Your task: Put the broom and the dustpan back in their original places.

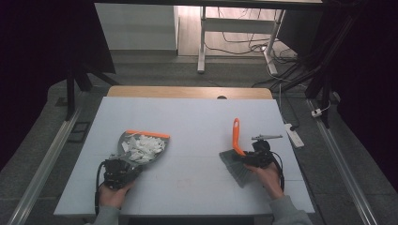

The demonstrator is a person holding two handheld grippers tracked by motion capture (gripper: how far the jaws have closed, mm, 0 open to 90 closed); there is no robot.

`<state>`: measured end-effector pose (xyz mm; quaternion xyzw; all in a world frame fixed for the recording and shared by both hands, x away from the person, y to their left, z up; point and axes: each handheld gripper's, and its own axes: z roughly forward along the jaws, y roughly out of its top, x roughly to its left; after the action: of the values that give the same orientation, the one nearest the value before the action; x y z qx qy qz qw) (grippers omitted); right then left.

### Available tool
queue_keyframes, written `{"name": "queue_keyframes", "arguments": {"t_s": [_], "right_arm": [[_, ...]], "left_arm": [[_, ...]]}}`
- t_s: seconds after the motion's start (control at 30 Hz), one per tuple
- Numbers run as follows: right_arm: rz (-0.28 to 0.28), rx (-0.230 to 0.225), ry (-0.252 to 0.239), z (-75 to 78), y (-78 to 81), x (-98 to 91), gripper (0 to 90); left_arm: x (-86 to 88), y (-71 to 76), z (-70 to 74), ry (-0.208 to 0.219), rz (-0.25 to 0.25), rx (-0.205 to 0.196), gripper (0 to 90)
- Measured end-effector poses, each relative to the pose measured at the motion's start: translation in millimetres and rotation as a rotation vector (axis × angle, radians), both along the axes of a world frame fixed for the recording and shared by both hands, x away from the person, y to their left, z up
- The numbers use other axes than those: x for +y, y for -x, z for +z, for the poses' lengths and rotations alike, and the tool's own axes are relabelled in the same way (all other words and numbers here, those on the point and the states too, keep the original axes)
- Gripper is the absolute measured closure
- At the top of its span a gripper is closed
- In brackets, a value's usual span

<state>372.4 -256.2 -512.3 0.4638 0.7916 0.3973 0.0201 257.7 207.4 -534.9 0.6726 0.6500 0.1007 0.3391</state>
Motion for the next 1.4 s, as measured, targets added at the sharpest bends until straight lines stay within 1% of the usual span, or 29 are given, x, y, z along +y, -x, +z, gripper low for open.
{"name": "queue_keyframes", "arguments": {"t_s": [0.07, 0.17, 0.23, 0.27, 0.33, 0.4, 0.43, 0.5, 0.53, 0.57, 0.63, 0.7, 0.73, 0.8, 0.9, 0.97, 1.03, 1.1, 1.13, 1.27, 1.4], "right_arm": [[0.001, -0.007, 0.011, -0.2, -0.2, 0.4, 58.0], [-0.001, -0.021, 0.048, -0.4, -0.3, 2.0, 54.2], [-0.003, -0.017, 0.071, -1.6, -1.2, 2.1, 51.0], [-0.004, -0.013, 0.074, -3.0, -1.9, 2.2, 49.3], [-0.006, -0.013, 0.075, -3.8, -2.3, 2.5, 47.9], [-0.020, -0.032, 0.112, -2.8, -1.5, 4.1, 45.1], [-0.024, -0.033, 0.127, -2.5, -1.1, 4.8, 44.7], [-0.032, -0.035, 0.131, -2.1, -0.9, 4.9, 43.7], [-0.043, -0.047, 0.144, -1.3, 0.0, 4.9, 43.5], [-0.057, -0.071, 0.163, -0.2, 0.8, 4.8, 42.4], [-0.074, -0.086, 0.154, 3.3, 1.9, 2.3, 42.7], [-0.079, -0.118, 0.147, 6.8, 4.4, 0.3, 42.9], [-0.082, -0.128, 0.135, 9.1, 6.5, -0.3, 42.9], [-0.074, -0.159, 0.118, 14.3, 11.1, -3.0, 42.9], [-0.037, -0.196, 0.079, 19.1, 19.8, -8.5, 42.9], [-0.007, -0.219, 0.057, 20.0, 25.6, -13.1, 42.9], [0.012, -0.235, 0.051, 20.2, 30.9, -17.5, 43.1], [0.029, -0.247, 0.045, 20.2, 34.9, -21.6, 43.7], [0.038, -0.252, 0.042, 20.4, 36.8, -22.9, 44.0], [0.074, -0.294, 0.065, 20.3, 44.9, -24.7, 45.0], [0.112, -0.334, 0.102, 19.7, 54.2, -21.1, 45.8]], "left_arm": [[-0.4, 0.0, 0.1, -0.002, 0.001, -0.002, 60.1], [-0.3, 0.0, -0.1, 0.000, 0.001, -0.002, 60.0], [0.0, 0.0, 0.0, 0.005, -0.002, -0.002, 59.6], [0.2, 0.2, 0.0, 0.011, -0.007, -0.004, 58.4], [0.2, 0.4, 0.5, 0.011, -0.010, -0.007, 53.1], [0.5, 0.7, 1.4, 0.006, -0.013, -0.009, 46.7], [1.0, 1.0, 1.9, 0.009, -0.021, -0.011, 43.2], [2.0, 2.2, 3.8, 0.010, -0.031, -0.014, 37.8], [2.6, 3.4, 5.0, 0.009, -0.032, -0.022, 35.8], [3.5, 4.6, 6.2, 0.007, -0.035, -0.024, 33.8], [5.6, 7.1, 8.3, 0.002, -0.040, -0.031, 31.3], [7.1, 10.0, 10.7, -0.011, -0.047, -0.041, 30.9], [7.6, 11.7, 12.2, -0.018, -0.052, -0.049, 30.7], [8.6, 15.6, 16.2, -0.038, -0.064, -0.066, 30.6], [10.5, 20.2, 22.4, -0.051, -0.083, -0.097, 30.6], [11.4, 22.1, 26.6, -0.051, -0.116, -0.121, 31.3], [12.0, 23.1, 29.8, -0.043, -0.159, -0.146, 32.3], [12.9, 23.0, 31.5, -0.029, -0.207, -0.159, 33.1], [13.8, 22.5, 31.5, -0.027, -0.220, -0.162, 33.1], [19.1, 18.1, 29.5, -0.010, -0.267, -0.169, 33.8], [21.8, 12.9, 28.9, 0.007, -0.310, -0.176, 33.9]]}}
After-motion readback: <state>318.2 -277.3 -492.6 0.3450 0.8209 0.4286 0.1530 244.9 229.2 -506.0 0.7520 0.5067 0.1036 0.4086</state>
